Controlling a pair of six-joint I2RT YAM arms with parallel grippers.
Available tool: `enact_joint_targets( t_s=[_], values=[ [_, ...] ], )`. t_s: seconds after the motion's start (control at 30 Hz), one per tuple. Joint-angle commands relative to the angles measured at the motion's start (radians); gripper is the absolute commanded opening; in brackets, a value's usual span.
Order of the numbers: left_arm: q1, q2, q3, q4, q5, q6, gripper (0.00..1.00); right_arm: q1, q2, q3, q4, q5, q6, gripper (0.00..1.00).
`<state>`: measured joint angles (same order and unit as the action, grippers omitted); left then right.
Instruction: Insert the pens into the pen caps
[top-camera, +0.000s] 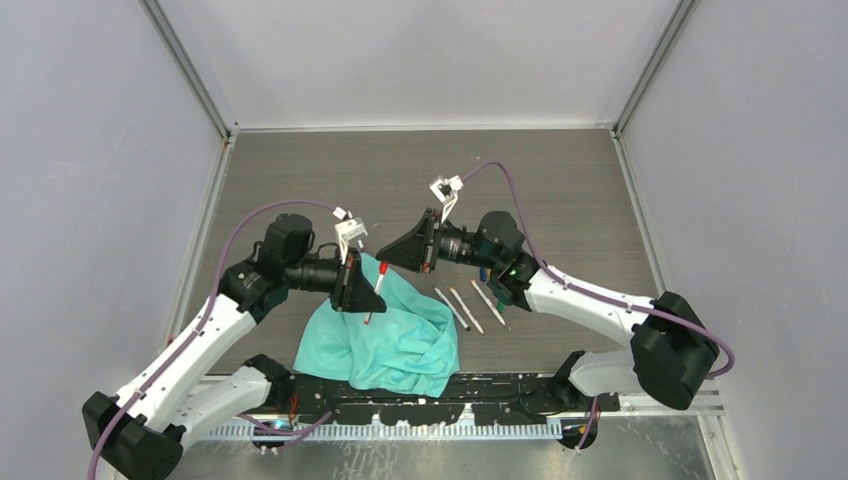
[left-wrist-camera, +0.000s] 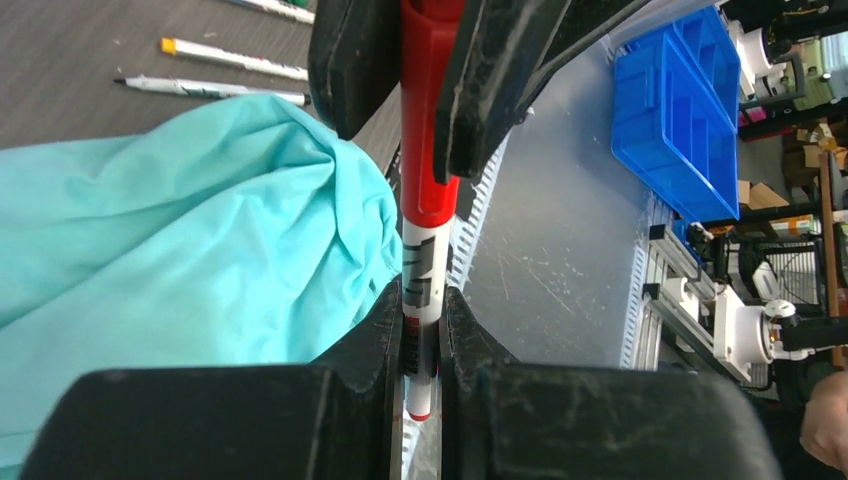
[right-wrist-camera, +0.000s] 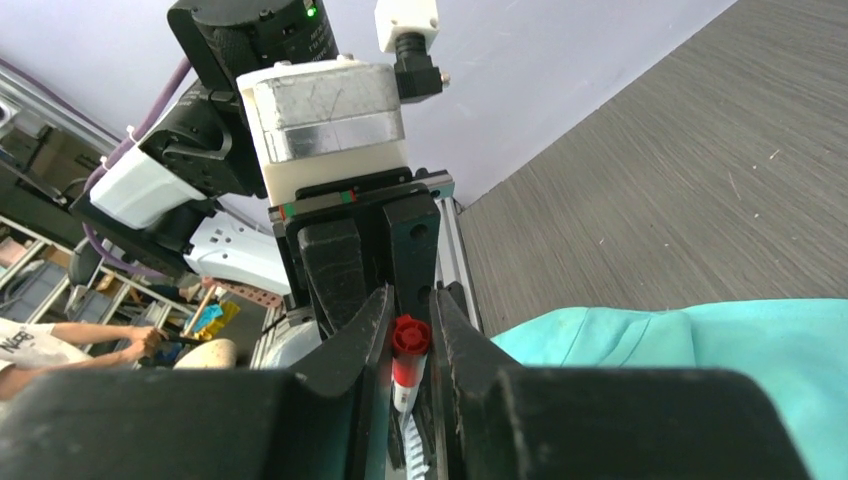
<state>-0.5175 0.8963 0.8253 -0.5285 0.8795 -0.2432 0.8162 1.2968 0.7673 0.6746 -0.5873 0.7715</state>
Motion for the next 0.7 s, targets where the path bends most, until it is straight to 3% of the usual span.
enact_joint_targets(
  t_s=[0.0,0.3,0.4,0.53,0.63,0.67],
  values=[
    [0.030,-0.019,0.033,0.232,-0.048,-0.028,0.00,0.125,0.024,-0.069,-0.095,-0.200,-0.005,0.01],
    [0.059,-0.034,0.022,0.261,-0.048,-0.050,0.00,0.190,0.041,-0.120,-0.090,-0.205,0.026,0.01],
    [0.059,-0.015,0.029,0.236,-0.046,-0.029,0.00,0.190,0.010,-0.109,-0.108,-0.143,0.010,0.01],
    [0.059,0.006,0.043,0.183,-0.070,0.012,0.00,0.176,-0.064,-0.026,-0.300,0.025,-0.088,0.02],
    [0.059,0.010,0.053,0.131,-0.152,0.045,0.00,0.131,-0.118,0.052,-0.461,0.163,-0.154,0.18],
    [0.059,0.010,0.058,0.114,-0.189,0.055,0.00,0.107,-0.137,0.074,-0.505,0.199,-0.169,0.35]
  ],
)
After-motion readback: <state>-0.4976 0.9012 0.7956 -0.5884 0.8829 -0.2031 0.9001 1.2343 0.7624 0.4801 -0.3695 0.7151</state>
